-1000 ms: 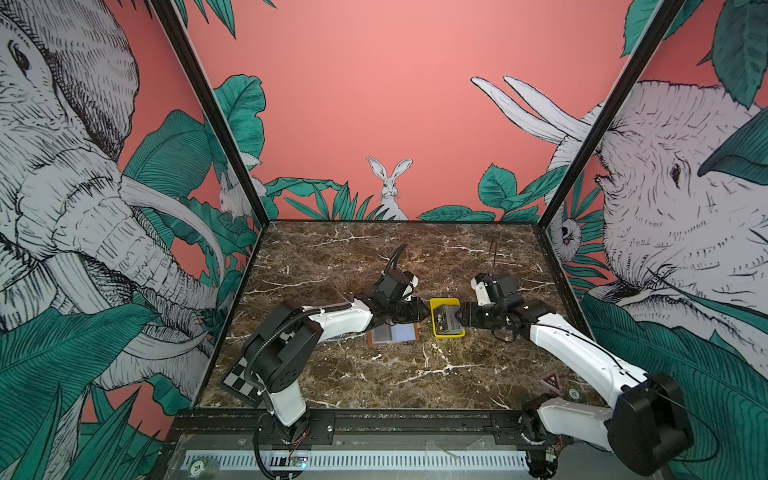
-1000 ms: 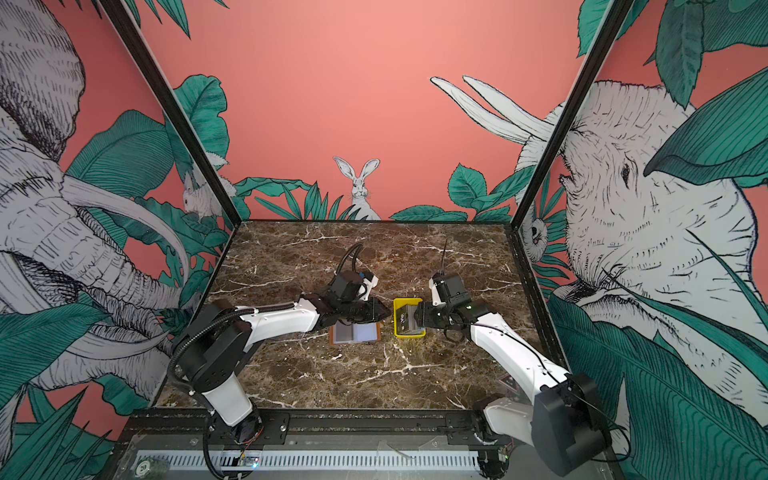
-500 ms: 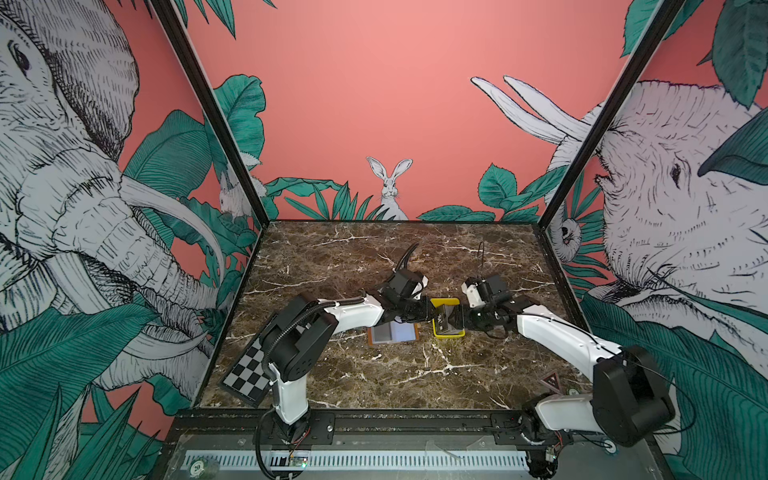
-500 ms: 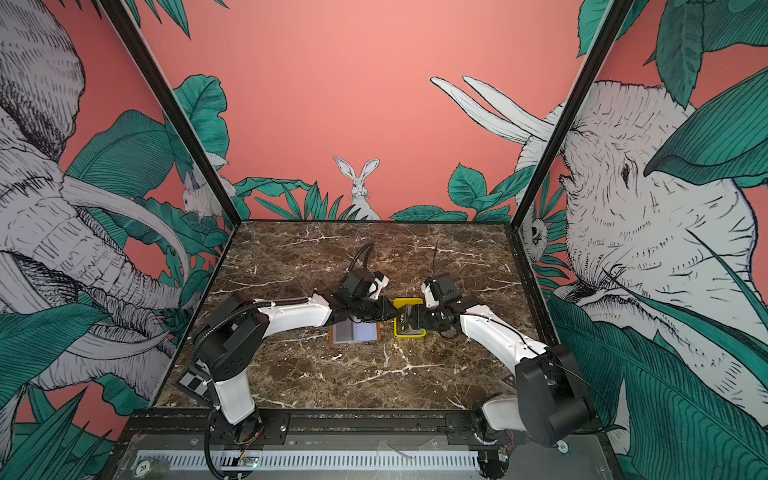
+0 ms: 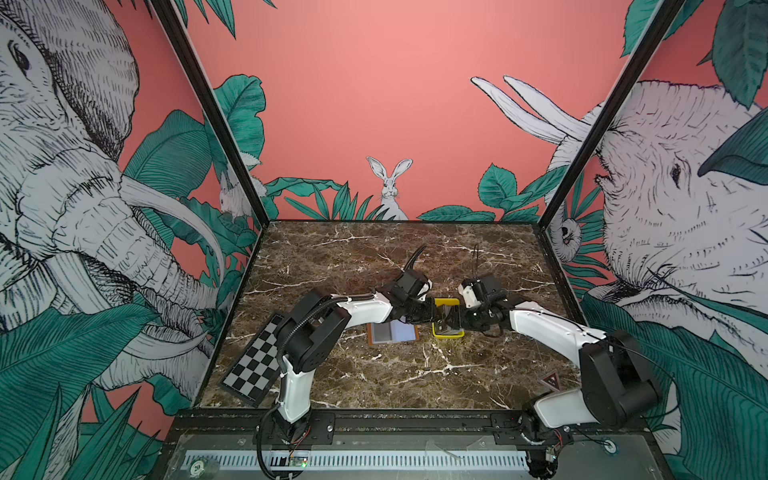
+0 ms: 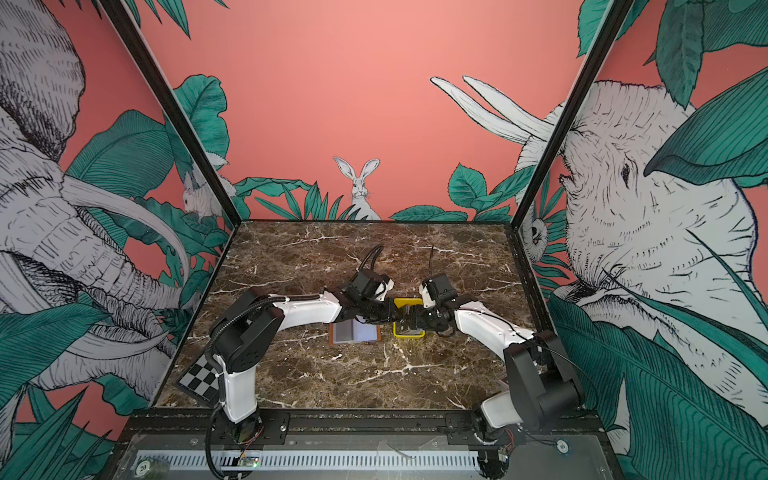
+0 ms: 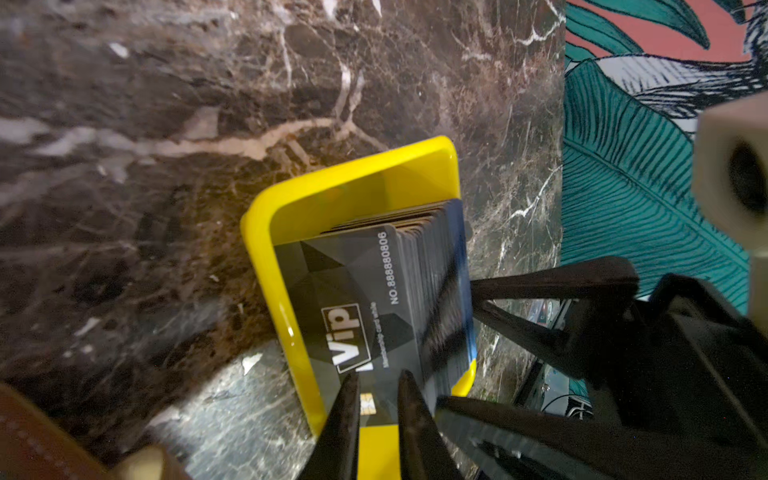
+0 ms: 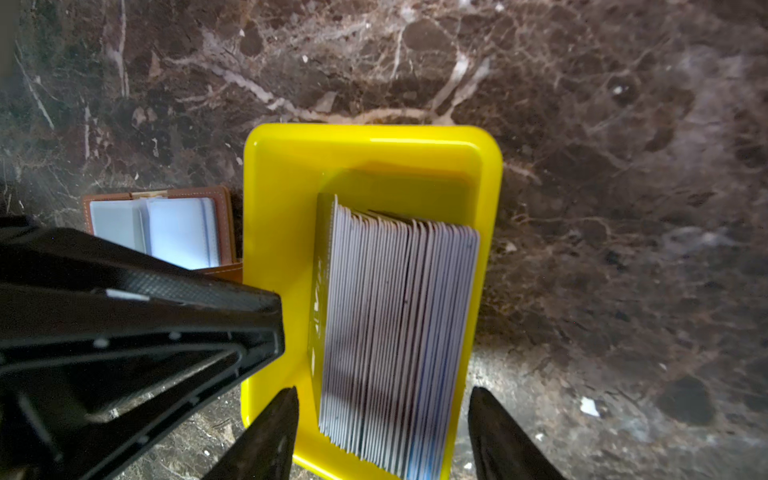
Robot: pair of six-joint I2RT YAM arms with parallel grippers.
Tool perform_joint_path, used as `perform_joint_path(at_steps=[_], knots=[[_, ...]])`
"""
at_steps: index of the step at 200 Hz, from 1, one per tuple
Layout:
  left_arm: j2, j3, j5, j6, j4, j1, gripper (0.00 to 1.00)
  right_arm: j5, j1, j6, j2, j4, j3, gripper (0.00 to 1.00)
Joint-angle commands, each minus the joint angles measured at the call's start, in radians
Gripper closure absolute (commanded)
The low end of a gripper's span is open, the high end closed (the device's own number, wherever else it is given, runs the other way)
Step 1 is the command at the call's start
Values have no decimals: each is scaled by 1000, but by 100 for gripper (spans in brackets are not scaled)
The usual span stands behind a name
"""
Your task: Put the credit cards into the card holder
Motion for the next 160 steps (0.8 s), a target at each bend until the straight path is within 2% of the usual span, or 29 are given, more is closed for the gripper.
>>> perform_joint_path(at_steps=[1, 86, 160], knots=[[5, 29, -2, -8, -35, -6, 80, -16, -2, -1, 12, 51, -3, 35], [22, 33, 5, -22, -22, -8, 80, -24, -1, 5, 74, 90, -3, 35], [21, 29, 9, -31, -8, -9, 80, -47, -1, 21, 70, 101, -16, 34]])
